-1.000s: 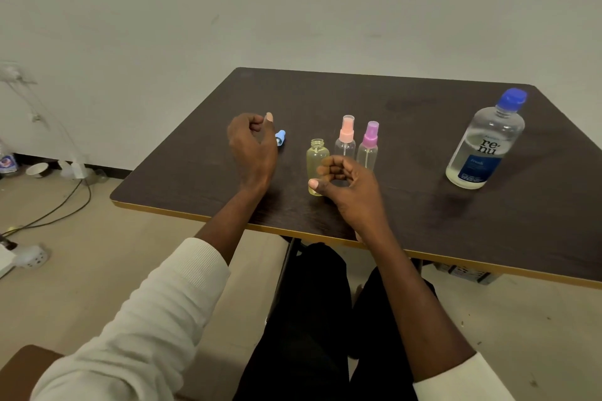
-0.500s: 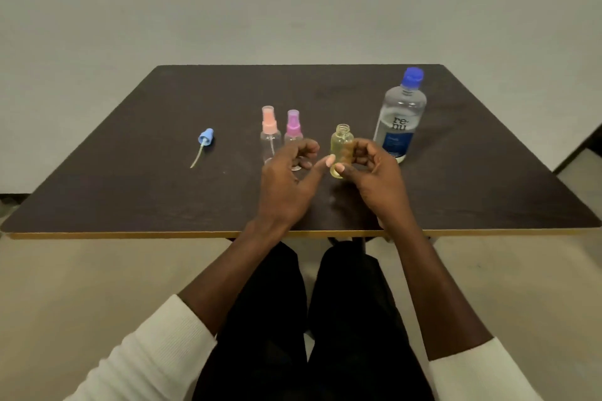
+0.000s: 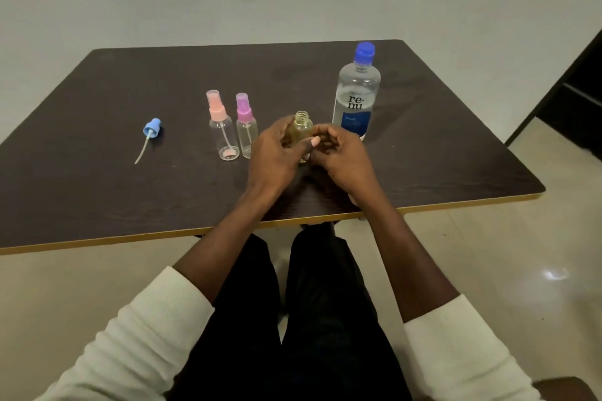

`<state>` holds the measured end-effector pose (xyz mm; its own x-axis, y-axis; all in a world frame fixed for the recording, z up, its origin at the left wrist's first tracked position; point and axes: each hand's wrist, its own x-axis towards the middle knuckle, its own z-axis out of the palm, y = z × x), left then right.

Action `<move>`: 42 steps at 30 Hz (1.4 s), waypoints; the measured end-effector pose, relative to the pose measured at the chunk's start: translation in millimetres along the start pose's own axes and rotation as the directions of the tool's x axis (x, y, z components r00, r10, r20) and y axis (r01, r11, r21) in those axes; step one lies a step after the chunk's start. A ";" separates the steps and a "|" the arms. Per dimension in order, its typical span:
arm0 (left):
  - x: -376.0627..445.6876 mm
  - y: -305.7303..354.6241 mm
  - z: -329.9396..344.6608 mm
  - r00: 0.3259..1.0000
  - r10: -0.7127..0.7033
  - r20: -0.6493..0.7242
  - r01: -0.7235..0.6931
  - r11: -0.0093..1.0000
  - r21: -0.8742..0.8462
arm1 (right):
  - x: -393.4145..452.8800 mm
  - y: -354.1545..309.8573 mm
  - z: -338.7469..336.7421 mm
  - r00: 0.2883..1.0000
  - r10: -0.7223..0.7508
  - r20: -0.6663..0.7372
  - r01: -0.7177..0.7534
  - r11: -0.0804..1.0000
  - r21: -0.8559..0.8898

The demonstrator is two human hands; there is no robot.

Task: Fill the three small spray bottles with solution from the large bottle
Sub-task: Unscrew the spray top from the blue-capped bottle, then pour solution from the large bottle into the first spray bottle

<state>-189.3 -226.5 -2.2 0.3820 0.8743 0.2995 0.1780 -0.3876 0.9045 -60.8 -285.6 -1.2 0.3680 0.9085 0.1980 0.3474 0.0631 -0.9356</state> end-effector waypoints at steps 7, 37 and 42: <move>-0.7 -1.4 6.6 0.997 -0.014 -0.080 0.011 0.999 -0.032 | -2.9 -2.0 1.0 0.937 -0.140 -0.320 0.125 0.990 -0.066; 103.8 81.9 42.6 0.974 0.182 0.134 -0.158 0.973 -0.168 | 51.8 2.7 -54.6 0.968 -0.131 -0.214 0.167 0.973 0.162; 105.8 83.1 50.0 0.977 0.176 0.123 -0.155 0.974 -0.162 | 52.5 7.6 -53.6 0.966 -0.133 -0.221 0.172 0.971 0.165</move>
<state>-88.8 -180.8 89.5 0.5162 0.7494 0.4146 -0.0331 -0.4662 0.8841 7.4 -259.5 17.8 0.5002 0.7778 0.3807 0.2580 0.2858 -0.9229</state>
